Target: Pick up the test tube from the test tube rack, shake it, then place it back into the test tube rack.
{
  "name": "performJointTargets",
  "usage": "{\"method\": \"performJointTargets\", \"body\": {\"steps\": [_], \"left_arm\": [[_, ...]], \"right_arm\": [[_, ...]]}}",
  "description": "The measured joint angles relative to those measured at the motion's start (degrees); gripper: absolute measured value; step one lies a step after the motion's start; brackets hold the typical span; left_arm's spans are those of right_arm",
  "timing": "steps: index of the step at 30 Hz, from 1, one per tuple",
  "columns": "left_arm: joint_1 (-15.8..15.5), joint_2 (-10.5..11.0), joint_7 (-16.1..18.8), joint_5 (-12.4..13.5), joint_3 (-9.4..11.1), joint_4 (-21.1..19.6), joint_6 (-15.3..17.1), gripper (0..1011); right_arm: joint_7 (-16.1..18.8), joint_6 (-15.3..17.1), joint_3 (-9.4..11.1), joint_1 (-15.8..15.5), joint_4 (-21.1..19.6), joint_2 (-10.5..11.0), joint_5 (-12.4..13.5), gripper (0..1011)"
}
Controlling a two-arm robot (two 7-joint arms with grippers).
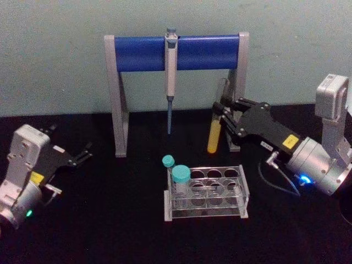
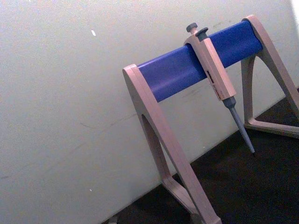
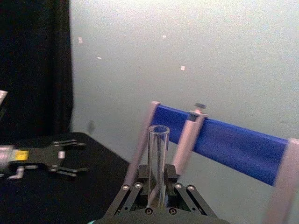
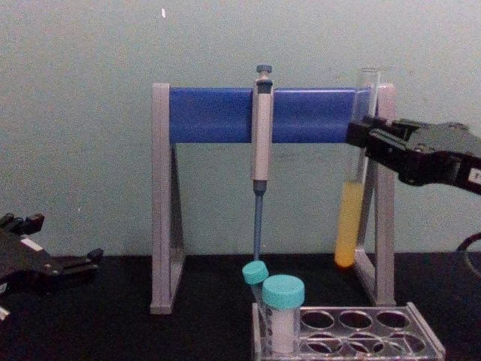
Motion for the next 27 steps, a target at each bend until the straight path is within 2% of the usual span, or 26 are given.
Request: {"method": "performJointTargets", "body": {"steps": [3,8,12,15,16,18,22,23,27], "left_arm": [[0.0,0.0,0.0,0.0,0.0,0.0,0.0,1001],[0.0,0.0,0.0,0.0,0.0,0.0,0.0,1001],[0.0,0.0,0.0,0.0,0.0,0.0,0.0,1001],[0.0,0.0,0.0,0.0,0.0,0.0,0.0,1001],[0.0,0.0,0.0,0.0,0.0,0.0,0.0,1001],[0.0,0.0,0.0,0.0,0.0,0.0,0.0,1001],[0.0,0.0,0.0,0.0,0.0,0.0,0.0,1001],[0.0,0.0,0.0,0.0,0.0,0.0,0.0,1001],[0.0,0.0,0.0,0.0,0.0,0.0,0.0,1001]], "right_arm": [[1.8,0.0,-0.4,0.2,0.4,0.3,1.1,227],[6.3,1.1,-0.8,0.1,-0.2,2.5,5.0,228],[10.4,2.9,-0.3,-0.8,-2.2,6.0,8.7,228],[11.7,3.5,0.1,-1.4,-3.3,7.9,10.0,227],[12.3,3.9,0.3,-1.8,-4.2,9.2,10.5,228],[12.4,4.4,0.6,-2.6,-5.5,11.3,10.5,228],[10.8,5.1,1.0,-3.6,-6.9,13.4,9.7,227],[9.2,5.4,1.3,-4.0,-7.4,14.3,8.8,227],[4.1,6.0,1.7,-4.6,-8.5,15.3,5.4,228]]}}
